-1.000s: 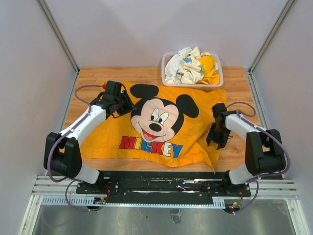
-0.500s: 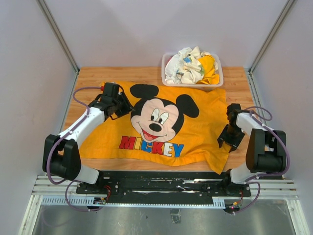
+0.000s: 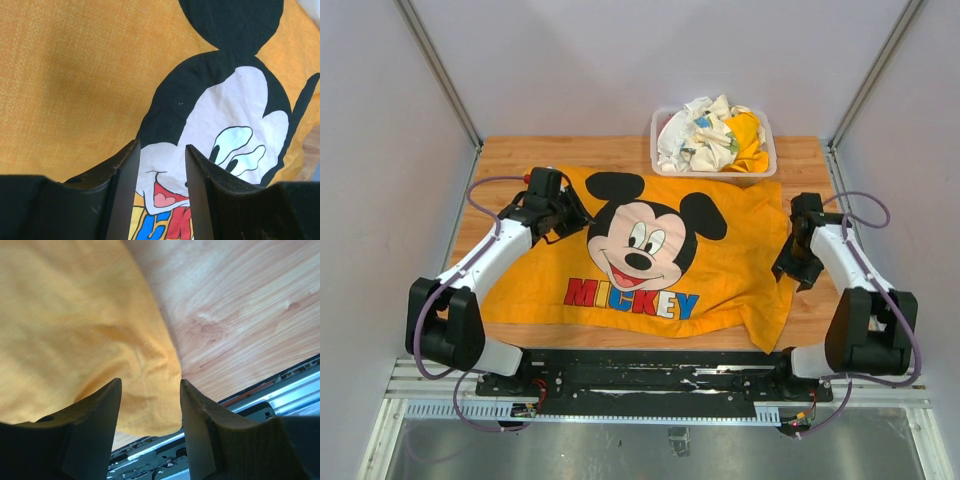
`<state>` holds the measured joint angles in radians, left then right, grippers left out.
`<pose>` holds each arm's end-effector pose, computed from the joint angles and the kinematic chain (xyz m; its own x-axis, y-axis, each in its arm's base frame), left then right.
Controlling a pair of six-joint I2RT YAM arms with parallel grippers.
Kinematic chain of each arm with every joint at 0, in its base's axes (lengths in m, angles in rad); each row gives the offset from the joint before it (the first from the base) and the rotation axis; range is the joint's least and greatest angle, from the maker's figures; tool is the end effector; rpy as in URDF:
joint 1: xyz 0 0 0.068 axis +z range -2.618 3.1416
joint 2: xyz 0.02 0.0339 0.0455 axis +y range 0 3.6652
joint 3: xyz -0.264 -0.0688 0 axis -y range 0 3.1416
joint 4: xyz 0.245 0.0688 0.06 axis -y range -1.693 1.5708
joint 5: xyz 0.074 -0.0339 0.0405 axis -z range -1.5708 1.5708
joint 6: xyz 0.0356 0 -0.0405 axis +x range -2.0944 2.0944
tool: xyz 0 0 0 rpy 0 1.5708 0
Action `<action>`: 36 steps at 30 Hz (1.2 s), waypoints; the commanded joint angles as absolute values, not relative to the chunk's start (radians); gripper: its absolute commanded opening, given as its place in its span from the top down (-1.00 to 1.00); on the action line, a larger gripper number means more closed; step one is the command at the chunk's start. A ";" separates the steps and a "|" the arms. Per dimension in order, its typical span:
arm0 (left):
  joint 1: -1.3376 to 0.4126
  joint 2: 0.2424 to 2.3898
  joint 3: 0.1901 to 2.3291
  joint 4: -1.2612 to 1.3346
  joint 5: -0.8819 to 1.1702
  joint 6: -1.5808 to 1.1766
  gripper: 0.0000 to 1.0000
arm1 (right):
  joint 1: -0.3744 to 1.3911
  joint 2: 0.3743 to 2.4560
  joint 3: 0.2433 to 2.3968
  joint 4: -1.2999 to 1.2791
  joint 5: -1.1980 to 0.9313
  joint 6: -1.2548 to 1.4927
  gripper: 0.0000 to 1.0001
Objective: Put the pillow into the pillowcase
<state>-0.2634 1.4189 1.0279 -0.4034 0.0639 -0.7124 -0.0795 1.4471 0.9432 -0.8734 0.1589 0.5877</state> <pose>0.2950 -0.0819 0.2584 -0.7194 -0.4816 -0.5005 -0.2209 0.8418 -0.4925 0.2507 -0.0256 0.2026 -0.7538 0.6093 -0.2461 0.6329 0.7739 -0.0226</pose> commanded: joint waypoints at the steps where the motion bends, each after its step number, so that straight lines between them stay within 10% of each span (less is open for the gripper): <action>1: -0.255 1.390 1.077 -0.419 0.071 -0.696 0.08 | 0.022 1.349 1.024 -0.974 0.203 0.558 -0.04; 19: -0.256 1.354 1.046 -0.453 0.048 -0.697 0.07 | 0.533 1.335 0.917 -0.918 0.023 0.578 0.11; 36: -0.255 1.298 0.972 -0.456 0.040 -0.707 0.07 | 0.615 1.454 0.735 -0.583 0.020 0.597 0.08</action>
